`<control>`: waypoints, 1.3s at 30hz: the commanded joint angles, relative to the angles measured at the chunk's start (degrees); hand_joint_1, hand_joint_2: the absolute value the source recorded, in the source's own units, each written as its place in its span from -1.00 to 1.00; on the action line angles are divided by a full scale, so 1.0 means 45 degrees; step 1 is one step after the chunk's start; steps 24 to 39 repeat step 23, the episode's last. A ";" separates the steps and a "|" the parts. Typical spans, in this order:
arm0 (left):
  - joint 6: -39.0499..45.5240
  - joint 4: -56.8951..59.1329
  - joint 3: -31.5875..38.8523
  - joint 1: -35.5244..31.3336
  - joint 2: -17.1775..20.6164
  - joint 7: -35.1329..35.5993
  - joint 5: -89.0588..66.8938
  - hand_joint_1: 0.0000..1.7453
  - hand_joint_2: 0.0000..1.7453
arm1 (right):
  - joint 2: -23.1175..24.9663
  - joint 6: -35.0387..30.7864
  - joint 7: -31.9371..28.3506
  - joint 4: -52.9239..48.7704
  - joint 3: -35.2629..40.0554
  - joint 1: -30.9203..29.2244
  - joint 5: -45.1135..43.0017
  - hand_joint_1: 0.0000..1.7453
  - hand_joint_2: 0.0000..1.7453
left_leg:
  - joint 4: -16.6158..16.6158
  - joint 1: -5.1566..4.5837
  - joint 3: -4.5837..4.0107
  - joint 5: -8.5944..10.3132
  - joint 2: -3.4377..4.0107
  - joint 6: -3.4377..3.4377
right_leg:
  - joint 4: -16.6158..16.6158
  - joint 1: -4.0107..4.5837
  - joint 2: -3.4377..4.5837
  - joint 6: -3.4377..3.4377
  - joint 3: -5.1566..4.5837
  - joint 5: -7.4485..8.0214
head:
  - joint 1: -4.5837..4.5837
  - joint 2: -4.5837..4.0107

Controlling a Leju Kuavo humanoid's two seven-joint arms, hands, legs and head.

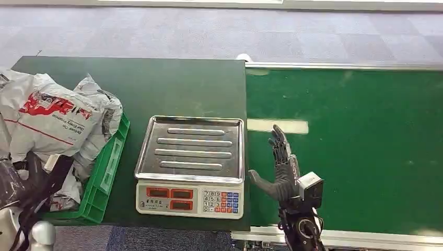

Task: Moved the parcel from conveyor to table for the left to box.

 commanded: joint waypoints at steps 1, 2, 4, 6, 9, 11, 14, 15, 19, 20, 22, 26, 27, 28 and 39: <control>0.1054 0.0739 -0.0340 0.0341 0.0488 -0.0553 0.0273 -1.00 -1.00 | -0.1209 0.0600 0.0329 -0.0090 -0.0049 -0.1312 0.0377 -1.00 1.00 | -0.0012 -0.0007 -0.0013 0.0017 0.0025 0.0005 | -0.0009 -0.0006 0.0017 0.0001 -0.0022 0.0023 | 0.0000 0.0000; 0.1320 0.0774 -0.0410 0.0327 0.0475 -0.0695 0.0435 -1.00 -1.00 | -0.1315 0.0597 0.0349 -0.0045 -0.0003 -0.1492 0.0431 -1.00 1.00 | -0.0006 -0.0005 -0.0014 0.0014 0.0021 0.0004 | -0.0002 -0.0003 0.0016 0.0001 -0.0023 0.0019 | -0.0005 0.0000; 0.2038 0.0741 -0.0507 0.0337 0.0440 -0.0952 0.0616 -1.00 -1.00 | -0.1504 0.0573 0.0410 0.0104 0.0163 -0.1711 0.0559 -1.00 1.00 | -0.0001 -0.0008 -0.0009 0.0010 0.0006 0.0004 | 0.0003 -0.0008 0.0003 0.0002 -0.0018 0.0010 | -0.0005 0.0000; 0.3060 0.0607 -0.0613 0.0425 0.0359 -0.1336 0.0769 -1.00 -1.00 | -0.1716 0.0443 0.0374 0.0404 0.0359 -0.1881 0.0690 -1.00 1.00 | -0.0007 -0.0008 -0.0005 0.0014 0.0008 0.0006 | -0.0006 -0.0007 0.0002 0.0002 -0.0011 0.0015 | -0.0005 0.0000; 0.3513 -0.0718 0.0592 0.0384 -0.0669 -0.3315 0.1506 -1.00 -1.00 | -0.1994 0.0217 0.0121 0.1215 0.0722 -0.2250 0.0695 -1.00 1.00 | 0.0001 0.0000 -0.0007 0.0008 0.0011 0.0007 | -0.0006 0.0001 0.0006 0.0004 -0.0007 0.0014 | 0.0000 0.0000; 0.3513 -0.1298 0.1920 0.0026 -0.1625 -0.5321 0.2330 -1.00 -1.00 | -0.2065 0.0147 -0.0076 0.1709 0.0881 -0.2539 0.0541 -1.00 1.00 | 0.0004 0.0005 -0.0014 0.0007 0.0028 0.0011 | -0.0013 0.0007 0.0021 0.0005 -0.0014 0.0023 | -0.0005 0.0000; 0.3513 -0.1298 0.1920 0.0026 -0.1625 -0.5321 0.2330 -1.00 -1.00 | -0.2065 0.0147 -0.0076 0.1709 0.0881 -0.2539 0.0541 -1.00 1.00 | -0.0003 0.0003 -0.0006 0.0007 0.0030 0.0009 | -0.0016 0.0004 0.0023 0.0006 -0.0005 0.0023 | -0.0005 0.0000; 0.3513 -0.1577 0.2606 -0.0257 -0.2096 -0.6356 0.2937 -1.00 -1.00 | -0.2060 0.0185 -0.0131 0.1902 0.0913 -0.2674 0.0382 -1.00 1.00 | -0.0003 -0.0001 0.0001 0.0005 0.0014 0.0006 | -0.0009 0.0000 0.0013 0.0004 0.0001 0.0014 | 0.0000 0.0000; 0.3513 -0.1498 0.3278 -0.0775 -0.3128 -0.9594 0.5988 -1.00 -1.00 | -0.2154 0.0837 -0.0062 0.3850 0.1292 -0.3610 -0.1111 -1.00 1.00 | 0.0003 0.0004 0.0003 0.0005 0.0011 0.0003 | -0.0007 0.0004 0.0009 0.0002 0.0002 0.0015 | -0.0005 0.0000; 0.3513 -0.2155 0.2744 -0.0607 -0.3105 -0.9594 0.6709 -1.00 -1.00 | -0.2181 0.1104 -0.0095 0.4219 0.1310 -0.3693 -0.1514 -1.00 1.00 | -0.0007 -0.0003 0.0001 0.0018 0.0007 0.0007 | -0.0016 -0.0002 0.0004 0.0004 0.0002 0.0025 | -0.0009 0.0000; 0.3513 -0.3098 0.1919 -0.0315 -0.3374 -0.9594 0.7880 -1.00 -1.00 | -0.2174 0.1196 -0.0308 0.4874 0.1382 -0.3673 -0.2070 -1.00 1.00 | 0.0016 0.0018 -0.0012 0.0005 -0.0001 0.0005 | -0.0009 0.0018 0.0000 0.0003 -0.0001 0.0019 | 0.0000 0.0000; 0.3513 -0.3508 0.1426 -0.0175 -0.3477 -0.9594 0.8491 -1.00 -1.00 | -0.2042 0.1228 -0.0507 0.5058 0.1237 -0.3601 -0.2472 -1.00 1.00 | 0.0011 0.0016 -0.0014 0.0011 0.0004 0.0009 | -0.0015 0.0017 0.0004 0.0004 -0.0006 0.0027 | -0.0010 0.0000; 0.3513 -0.3508 0.1426 -0.0175 -0.3477 -0.9594 0.8491 -1.00 -1.00 | -0.2042 0.1228 -0.0507 0.5058 0.1237 -0.3601 -0.2472 -1.00 1.00 | 0.0011 0.0016 -0.0014 0.0011 0.0004 0.0009 | -0.0015 0.0017 0.0004 0.0004 -0.0006 0.0027 | -0.0010 0.0000; 0.3513 -0.3508 0.1426 -0.0175 -0.3477 -0.9594 0.8491 -1.00 -1.00 | -0.2042 0.1228 -0.0507 0.5058 0.1237 -0.3601 -0.2472 -1.00 1.00 | 0.0011 0.0016 -0.0014 0.0011 0.0004 0.0009 | -0.0015 0.0017 0.0004 0.0004 -0.0006 0.0027 | -0.0010 0.0000; 0.3513 -0.3508 0.1426 -0.0175 -0.3477 -0.9594 0.8491 -1.00 -1.00 | -0.2042 0.1228 -0.0507 0.5058 0.1237 -0.3601 -0.2472 -1.00 1.00 | 0.0011 0.0016 -0.0014 0.0011 0.0004 0.0009 | -0.0015 0.0017 0.0004 0.0004 -0.0006 0.0027 | -0.0010 0.0000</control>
